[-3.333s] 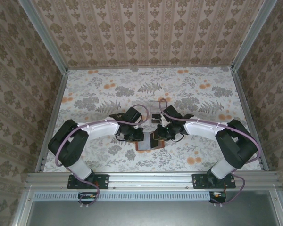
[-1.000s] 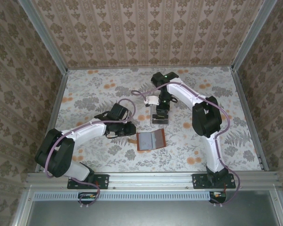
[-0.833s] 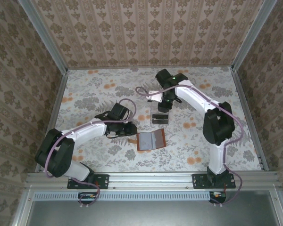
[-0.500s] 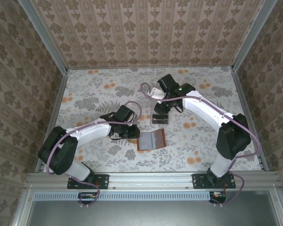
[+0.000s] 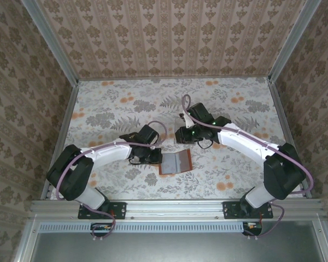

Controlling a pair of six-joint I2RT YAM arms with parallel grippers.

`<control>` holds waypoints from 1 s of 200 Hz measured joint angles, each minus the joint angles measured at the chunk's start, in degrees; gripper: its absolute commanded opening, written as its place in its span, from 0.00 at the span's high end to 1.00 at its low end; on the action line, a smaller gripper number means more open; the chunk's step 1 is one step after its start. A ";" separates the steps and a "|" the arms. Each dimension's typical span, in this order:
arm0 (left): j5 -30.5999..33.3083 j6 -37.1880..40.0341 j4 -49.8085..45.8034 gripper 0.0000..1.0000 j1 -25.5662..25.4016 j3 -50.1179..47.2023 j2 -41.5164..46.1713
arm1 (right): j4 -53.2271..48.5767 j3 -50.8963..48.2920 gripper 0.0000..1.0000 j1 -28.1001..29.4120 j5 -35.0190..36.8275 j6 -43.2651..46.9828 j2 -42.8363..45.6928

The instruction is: Take the credit cards out of the card holder

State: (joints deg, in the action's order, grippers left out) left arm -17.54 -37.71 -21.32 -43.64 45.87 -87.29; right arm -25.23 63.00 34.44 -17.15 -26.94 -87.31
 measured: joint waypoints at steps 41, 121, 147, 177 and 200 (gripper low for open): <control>0.46 0.00 -0.15 0.92 0.02 -1.09 -0.04 | 1.55 -1.14 0.77 1.40 -3.72 -6.21 -0.96; 0.59 -0.02 1.01 0.92 2.05 -4.26 -0.13 | 3.06 -1.53 0.76 6.58 -6.05 -10.75 -8.35; -0.04 -0.02 1.64 0.92 2.45 -4.57 -0.13 | 3.50 -1.53 0.76 8.37 -6.10 -11.67 -9.68; -0.70 -0.42 2.05 0.92 2.49 -4.83 0.55 | 3.82 -1.51 0.76 9.25 -6.08 -12.46 -10.16; -0.74 -0.66 2.10 0.92 2.64 -4.85 2.19 | 3.87 -1.46 0.76 9.27 -6.05 -12.59 -10.16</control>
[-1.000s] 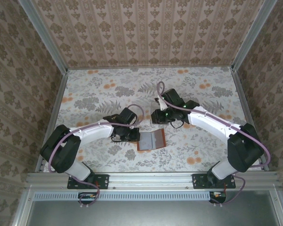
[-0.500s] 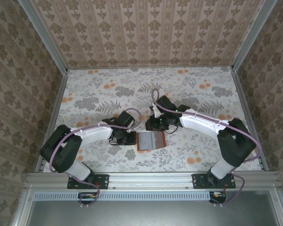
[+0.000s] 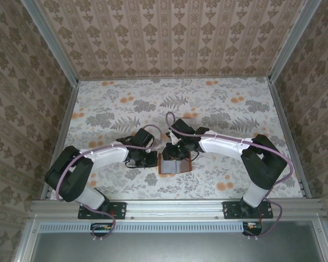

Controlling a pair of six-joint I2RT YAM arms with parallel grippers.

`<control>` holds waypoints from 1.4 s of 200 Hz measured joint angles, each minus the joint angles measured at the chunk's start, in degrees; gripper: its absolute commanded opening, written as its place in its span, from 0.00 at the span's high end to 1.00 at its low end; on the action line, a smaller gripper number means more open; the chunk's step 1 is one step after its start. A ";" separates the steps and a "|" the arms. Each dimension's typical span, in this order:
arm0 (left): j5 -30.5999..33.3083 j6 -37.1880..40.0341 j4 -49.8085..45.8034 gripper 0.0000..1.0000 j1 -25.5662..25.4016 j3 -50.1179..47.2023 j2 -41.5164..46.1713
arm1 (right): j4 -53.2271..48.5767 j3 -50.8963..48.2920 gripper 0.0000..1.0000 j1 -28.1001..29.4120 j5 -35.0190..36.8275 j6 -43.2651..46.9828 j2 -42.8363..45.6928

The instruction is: Take the credit cards out of the card holder

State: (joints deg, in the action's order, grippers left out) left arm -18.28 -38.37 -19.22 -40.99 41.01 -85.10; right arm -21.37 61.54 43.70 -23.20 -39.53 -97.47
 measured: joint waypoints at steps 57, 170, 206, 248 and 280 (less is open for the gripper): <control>-0.11 0.07 0.66 0.93 2.84 0.00 -0.46 | -0.04 0.57 0.76 0.09 0.02 -0.81 -0.83; -1.38 0.04 4.11 0.92 3.21 -2.75 -0.90 | -0.26 3.52 0.69 2.34 0.02 -1.25 -6.88; -1.42 0.02 3.93 0.92 3.21 -3.61 0.13 | -0.92 4.17 0.58 2.69 0.48 -1.25 -8.63; -1.44 0.02 3.87 0.92 3.21 -3.91 0.48 | -5.05 5.84 0.48 2.97 4.02 -0.44 -9.05; -1.42 0.02 3.87 0.92 3.21 -3.91 0.48 | -9.25 6.84 0.44 3.41 8.57 0.52 -8.57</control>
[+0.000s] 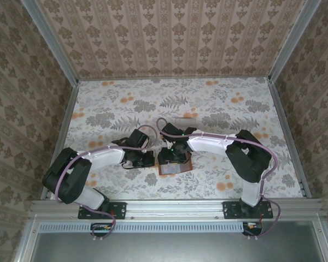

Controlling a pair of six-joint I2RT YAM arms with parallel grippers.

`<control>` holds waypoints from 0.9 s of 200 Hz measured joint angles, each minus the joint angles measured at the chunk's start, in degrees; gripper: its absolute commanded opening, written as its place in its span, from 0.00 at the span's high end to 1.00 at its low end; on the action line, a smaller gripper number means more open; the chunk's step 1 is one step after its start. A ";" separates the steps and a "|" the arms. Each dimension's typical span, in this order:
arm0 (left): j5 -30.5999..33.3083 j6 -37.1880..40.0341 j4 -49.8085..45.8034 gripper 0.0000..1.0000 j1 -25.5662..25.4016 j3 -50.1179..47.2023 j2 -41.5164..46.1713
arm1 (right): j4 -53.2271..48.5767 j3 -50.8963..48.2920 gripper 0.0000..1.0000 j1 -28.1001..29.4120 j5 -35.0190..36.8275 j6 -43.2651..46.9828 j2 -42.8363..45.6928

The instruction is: Take the credit cards out of the card holder

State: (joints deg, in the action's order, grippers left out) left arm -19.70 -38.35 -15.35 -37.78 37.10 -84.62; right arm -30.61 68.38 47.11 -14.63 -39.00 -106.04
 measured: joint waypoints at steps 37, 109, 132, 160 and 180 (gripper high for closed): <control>0.00 0.00 -0.02 0.92 0.00 0.00 0.04 | -6.56 1.55 0.42 0.55 7.32 1.11 0.70; 0.02 0.02 -0.63 0.92 0.00 0.00 0.17 | -12.98 1.73 0.56 0.70 14.27 1.29 3.67; 0.02 0.02 -0.63 0.92 0.00 0.00 0.17 | -12.83 1.44 0.73 0.70 14.03 1.33 4.76; 0.02 0.02 -0.66 0.92 0.00 0.02 0.15 | -12.41 1.05 0.87 0.68 13.81 1.57 5.51; 0.02 0.02 -0.66 0.92 0.00 0.04 0.11 | -12.04 0.57 0.89 0.68 13.86 1.66 5.62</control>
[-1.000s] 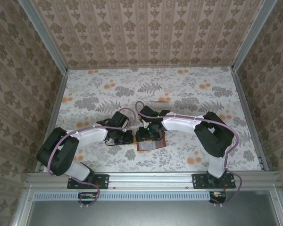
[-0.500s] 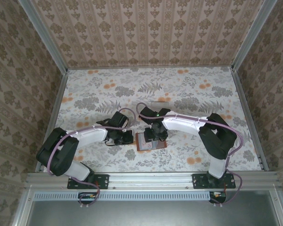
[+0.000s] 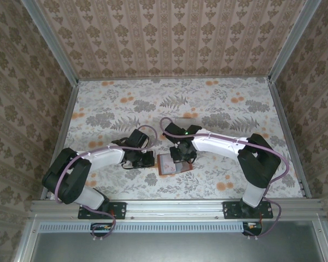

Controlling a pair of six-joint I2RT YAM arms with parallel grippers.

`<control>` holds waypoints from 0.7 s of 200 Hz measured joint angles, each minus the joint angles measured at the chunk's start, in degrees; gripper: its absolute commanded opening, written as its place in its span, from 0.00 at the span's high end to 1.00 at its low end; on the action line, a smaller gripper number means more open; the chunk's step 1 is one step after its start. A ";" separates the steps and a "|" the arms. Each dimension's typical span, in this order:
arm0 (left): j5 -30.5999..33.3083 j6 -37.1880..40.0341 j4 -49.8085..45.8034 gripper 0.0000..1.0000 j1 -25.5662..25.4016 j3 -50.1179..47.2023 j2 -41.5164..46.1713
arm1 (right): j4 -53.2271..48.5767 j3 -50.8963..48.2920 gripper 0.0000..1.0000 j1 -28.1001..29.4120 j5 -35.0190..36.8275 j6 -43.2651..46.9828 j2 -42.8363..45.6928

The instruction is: Take the credit cards out of the card holder

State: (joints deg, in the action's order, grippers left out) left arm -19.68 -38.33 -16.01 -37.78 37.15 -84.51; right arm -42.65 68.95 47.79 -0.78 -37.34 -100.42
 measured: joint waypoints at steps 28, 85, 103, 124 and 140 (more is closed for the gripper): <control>-0.04 0.00 -0.02 0.92 0.00 0.07 -0.17 | 0.35 -1.40 0.90 -0.57 0.09 0.15 0.00; 0.00 0.02 -0.68 0.92 0.00 0.66 -0.68 | 0.63 -4.66 0.74 -1.81 2.47 1.36 -0.04; 0.00 0.02 -1.14 0.92 0.00 0.98 -0.85 | 0.13 -4.72 0.66 -1.79 4.20 1.42 -0.04; 0.28 0.04 -2.10 0.92 -0.02 1.55 -0.94 | -0.55 -4.74 0.62 -1.81 6.08 1.60 -0.02; 0.74 0.11 -3.39 0.92 -0.04 2.10 -0.94 | -1.42 -4.74 0.62 -1.81 7.06 1.60 -0.02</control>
State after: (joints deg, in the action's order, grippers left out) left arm -18.94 -38.22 -19.40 -37.82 39.24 -85.45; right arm -44.07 64.20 45.98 6.28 -35.75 -100.44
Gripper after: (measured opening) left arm 0.080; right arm 0.375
